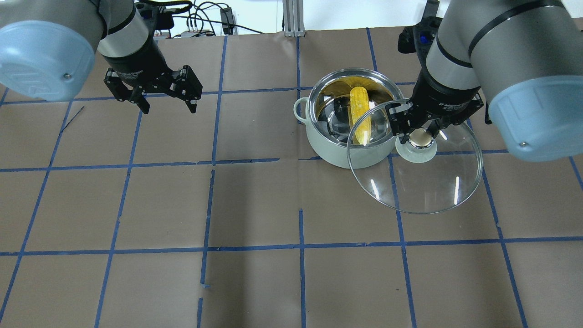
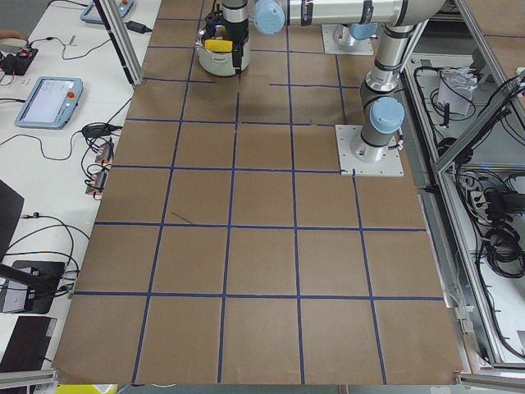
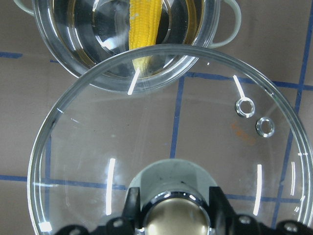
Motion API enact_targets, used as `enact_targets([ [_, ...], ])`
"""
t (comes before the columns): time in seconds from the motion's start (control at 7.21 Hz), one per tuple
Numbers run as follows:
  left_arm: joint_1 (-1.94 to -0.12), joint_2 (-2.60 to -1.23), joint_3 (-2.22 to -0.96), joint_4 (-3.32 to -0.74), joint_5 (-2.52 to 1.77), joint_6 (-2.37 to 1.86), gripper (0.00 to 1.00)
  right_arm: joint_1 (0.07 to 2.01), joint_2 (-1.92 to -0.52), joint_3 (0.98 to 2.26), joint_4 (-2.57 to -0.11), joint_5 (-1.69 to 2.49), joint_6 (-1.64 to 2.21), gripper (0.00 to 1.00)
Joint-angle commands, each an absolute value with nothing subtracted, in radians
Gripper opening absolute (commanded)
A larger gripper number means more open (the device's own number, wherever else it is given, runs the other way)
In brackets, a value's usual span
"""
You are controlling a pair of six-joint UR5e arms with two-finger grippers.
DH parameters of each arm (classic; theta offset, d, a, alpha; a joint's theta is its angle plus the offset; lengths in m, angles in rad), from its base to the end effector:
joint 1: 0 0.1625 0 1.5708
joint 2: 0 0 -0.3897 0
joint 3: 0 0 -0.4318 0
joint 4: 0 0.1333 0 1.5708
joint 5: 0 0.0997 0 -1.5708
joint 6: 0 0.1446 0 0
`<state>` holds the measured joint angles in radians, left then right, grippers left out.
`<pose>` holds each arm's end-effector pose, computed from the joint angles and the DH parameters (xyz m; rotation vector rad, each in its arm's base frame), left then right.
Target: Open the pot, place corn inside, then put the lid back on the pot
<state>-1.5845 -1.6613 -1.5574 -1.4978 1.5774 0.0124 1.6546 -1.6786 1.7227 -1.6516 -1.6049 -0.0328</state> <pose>-0.1401 -0.5630 0.3723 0.0409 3.1347 0.0064 0.1693 -0.4819 0.3901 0.1801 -3.1027 0.0584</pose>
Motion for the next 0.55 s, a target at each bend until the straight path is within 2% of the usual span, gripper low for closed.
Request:
enact_targets([
  [0.0,-1.586,-1.657,-1.559,-1.493,1.58,-0.002,1.0,1.655,-1.678,1.718,-1.651,-1.606,-0.031,0.44],
  [0.42,-1.586,-1.657,-1.557,-1.493,1.582,-0.002,1.0,1.658,-1.675,1.7,-1.652,-1.608,-0.017,0.44],
])
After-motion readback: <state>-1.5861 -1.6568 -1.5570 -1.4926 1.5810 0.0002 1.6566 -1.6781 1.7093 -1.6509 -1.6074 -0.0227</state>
